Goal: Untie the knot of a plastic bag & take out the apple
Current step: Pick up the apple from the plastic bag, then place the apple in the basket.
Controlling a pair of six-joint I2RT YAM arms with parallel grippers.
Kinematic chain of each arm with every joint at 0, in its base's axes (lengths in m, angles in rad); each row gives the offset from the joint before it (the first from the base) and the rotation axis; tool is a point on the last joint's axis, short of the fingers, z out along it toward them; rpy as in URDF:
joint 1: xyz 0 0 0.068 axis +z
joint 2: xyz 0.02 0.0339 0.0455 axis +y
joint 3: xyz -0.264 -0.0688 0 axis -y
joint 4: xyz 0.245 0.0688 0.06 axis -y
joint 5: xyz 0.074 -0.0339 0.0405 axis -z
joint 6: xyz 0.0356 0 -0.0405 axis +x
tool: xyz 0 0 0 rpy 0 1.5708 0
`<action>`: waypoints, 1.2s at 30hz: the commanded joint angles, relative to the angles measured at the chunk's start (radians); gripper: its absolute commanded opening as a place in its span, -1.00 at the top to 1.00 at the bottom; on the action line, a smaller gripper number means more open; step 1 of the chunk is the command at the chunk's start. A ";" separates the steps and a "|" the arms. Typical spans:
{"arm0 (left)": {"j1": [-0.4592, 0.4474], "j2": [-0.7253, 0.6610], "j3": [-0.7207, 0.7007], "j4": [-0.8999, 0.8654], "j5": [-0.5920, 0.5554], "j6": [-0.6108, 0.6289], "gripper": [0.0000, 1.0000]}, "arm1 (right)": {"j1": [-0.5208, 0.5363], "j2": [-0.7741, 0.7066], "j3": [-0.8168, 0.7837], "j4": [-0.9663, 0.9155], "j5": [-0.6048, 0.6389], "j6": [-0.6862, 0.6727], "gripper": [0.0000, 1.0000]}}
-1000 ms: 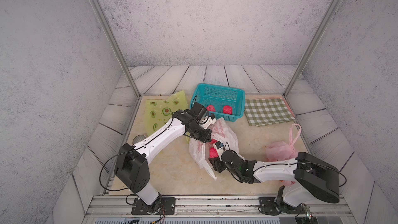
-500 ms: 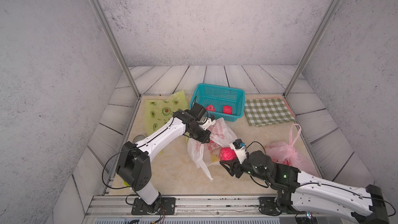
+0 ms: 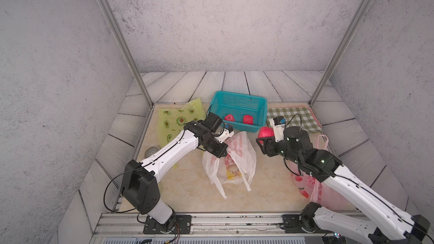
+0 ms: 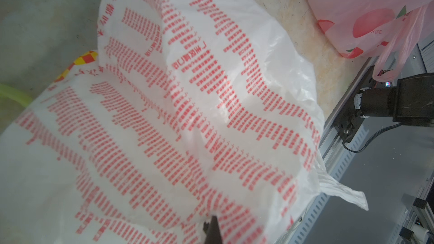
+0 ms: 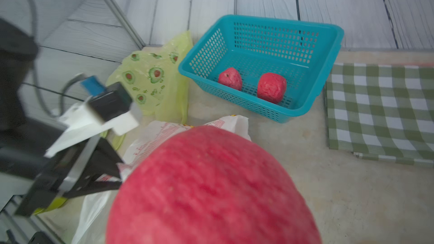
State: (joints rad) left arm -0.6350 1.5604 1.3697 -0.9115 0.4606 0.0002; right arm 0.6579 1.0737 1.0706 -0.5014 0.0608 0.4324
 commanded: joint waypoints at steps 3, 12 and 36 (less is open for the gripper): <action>0.008 -0.034 0.009 -0.014 0.006 -0.003 1.00 | -0.087 0.308 0.177 0.047 -0.088 0.017 0.01; 0.009 -0.033 -0.012 -0.016 -0.045 0.006 1.00 | -0.169 0.889 0.669 -0.037 -0.026 -0.063 -0.05; 0.009 -0.028 -0.041 -0.014 -0.133 0.020 1.00 | -0.284 1.102 0.934 -0.075 -0.012 -0.070 -0.98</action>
State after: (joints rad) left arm -0.6350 1.5394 1.3418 -0.9165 0.3454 0.0040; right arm 0.3664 2.3367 2.1052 -0.6003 0.0532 0.3508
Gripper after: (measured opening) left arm 0.044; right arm 0.990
